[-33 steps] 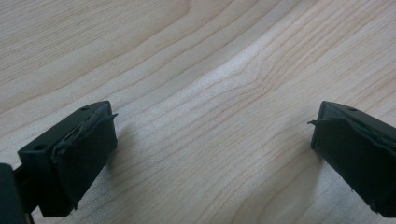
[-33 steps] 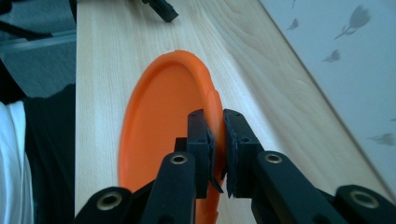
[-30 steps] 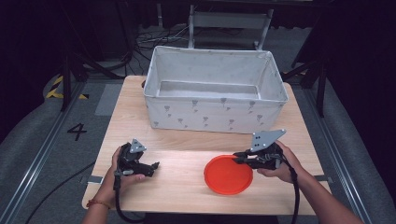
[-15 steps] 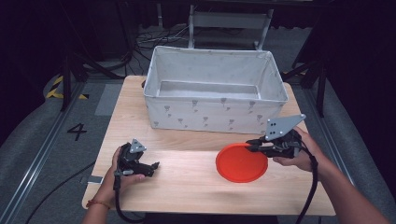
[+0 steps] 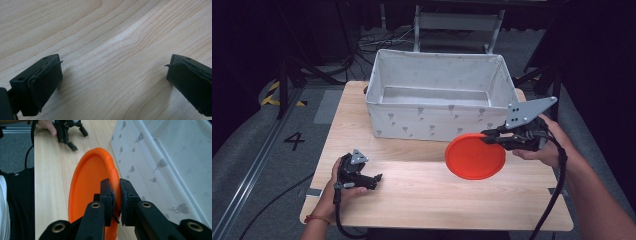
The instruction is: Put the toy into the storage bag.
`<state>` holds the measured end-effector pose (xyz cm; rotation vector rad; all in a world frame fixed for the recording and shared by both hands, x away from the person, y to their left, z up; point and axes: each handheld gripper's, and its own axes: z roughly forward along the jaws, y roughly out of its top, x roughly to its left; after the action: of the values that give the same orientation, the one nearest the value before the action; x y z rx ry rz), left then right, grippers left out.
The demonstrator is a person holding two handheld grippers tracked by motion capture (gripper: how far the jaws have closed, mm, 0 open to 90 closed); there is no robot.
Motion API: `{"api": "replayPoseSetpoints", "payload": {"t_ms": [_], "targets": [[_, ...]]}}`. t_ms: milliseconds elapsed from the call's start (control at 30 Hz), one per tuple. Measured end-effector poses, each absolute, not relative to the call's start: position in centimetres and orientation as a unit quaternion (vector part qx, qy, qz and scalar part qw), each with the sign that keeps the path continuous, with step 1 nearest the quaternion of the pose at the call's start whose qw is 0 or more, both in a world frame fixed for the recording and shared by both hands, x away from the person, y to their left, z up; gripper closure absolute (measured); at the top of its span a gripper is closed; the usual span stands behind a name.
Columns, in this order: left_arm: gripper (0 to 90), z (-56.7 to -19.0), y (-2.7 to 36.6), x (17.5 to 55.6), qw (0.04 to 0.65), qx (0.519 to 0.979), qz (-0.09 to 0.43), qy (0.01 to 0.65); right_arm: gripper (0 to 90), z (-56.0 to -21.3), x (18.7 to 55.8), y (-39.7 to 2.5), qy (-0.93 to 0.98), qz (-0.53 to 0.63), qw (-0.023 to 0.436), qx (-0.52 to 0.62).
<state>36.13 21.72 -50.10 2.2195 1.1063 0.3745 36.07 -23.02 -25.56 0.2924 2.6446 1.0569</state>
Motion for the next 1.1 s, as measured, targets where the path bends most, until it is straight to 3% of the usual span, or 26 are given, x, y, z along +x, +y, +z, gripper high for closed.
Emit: {"api": "replayPoseSetpoints", "payload": {"t_ms": [567, 1100], "targets": [[0.5, -50.1, 21.8, 36.1, 0.313, 0.841, 0.142, 0.418, 82.2, -19.6, 39.4, -23.3, 0.905, 0.365, 0.182, 0.117], [0.5, -50.1, 21.8, 36.1, 0.314, 0.842, 0.141, 0.415, 82.1, -16.5, 44.6, -23.1, 0.902, 0.357, 0.212, 0.122]]}}
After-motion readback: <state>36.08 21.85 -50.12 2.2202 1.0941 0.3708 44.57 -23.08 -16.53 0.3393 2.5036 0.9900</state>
